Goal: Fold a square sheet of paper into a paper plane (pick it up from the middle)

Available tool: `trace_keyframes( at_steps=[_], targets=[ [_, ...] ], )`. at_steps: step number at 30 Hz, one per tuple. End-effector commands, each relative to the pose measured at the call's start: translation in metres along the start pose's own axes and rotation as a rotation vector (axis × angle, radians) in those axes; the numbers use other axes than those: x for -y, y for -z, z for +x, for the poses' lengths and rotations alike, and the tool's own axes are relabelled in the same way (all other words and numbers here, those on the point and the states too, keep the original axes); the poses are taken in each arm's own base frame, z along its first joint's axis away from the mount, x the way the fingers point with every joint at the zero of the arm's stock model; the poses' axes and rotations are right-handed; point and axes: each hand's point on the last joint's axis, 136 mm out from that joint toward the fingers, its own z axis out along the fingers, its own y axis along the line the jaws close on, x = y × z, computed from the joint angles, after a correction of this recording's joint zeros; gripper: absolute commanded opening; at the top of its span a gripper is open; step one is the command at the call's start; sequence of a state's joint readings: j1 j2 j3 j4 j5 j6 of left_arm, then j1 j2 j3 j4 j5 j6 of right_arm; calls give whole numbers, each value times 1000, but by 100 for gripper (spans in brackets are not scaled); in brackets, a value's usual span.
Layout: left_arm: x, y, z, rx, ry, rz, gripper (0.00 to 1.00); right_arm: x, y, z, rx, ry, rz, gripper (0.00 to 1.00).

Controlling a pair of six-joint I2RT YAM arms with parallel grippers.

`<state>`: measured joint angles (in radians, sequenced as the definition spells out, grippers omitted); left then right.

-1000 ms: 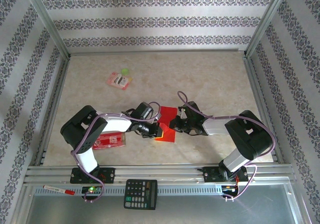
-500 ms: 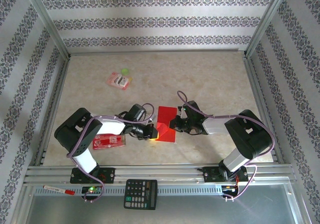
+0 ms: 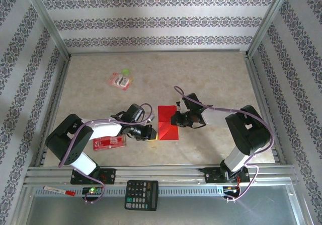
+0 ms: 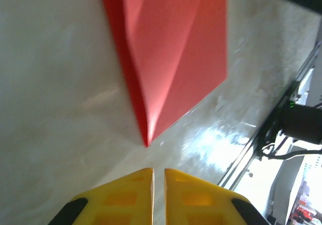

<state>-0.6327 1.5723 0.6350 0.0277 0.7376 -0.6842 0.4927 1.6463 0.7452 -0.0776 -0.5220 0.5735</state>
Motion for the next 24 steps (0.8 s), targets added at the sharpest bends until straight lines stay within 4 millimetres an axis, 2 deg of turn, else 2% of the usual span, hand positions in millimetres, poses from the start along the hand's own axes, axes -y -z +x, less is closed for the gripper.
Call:
trace_keyframes(
  at_steps=[1,3,5,9,14,24],
  targets=[
    [26,3,-39,99,-15,76,13,-7,25,13,-66,91,33,19],
    [29,-3,-50,109,-13,85,9,1,39,17,-44,70,93,22],
    [23,-11,-57,95,-3,56,7,12,51,22,-9,30,160,26],
    [10,-19,-72,89,-2,0,2,22,60,38,30,-55,209,32],
    [-11,-16,-83,105,25,-28,0,20,55,54,57,-97,233,35],
    [-37,-30,-69,56,46,-73,0,12,29,65,84,-133,248,35]
  ],
)
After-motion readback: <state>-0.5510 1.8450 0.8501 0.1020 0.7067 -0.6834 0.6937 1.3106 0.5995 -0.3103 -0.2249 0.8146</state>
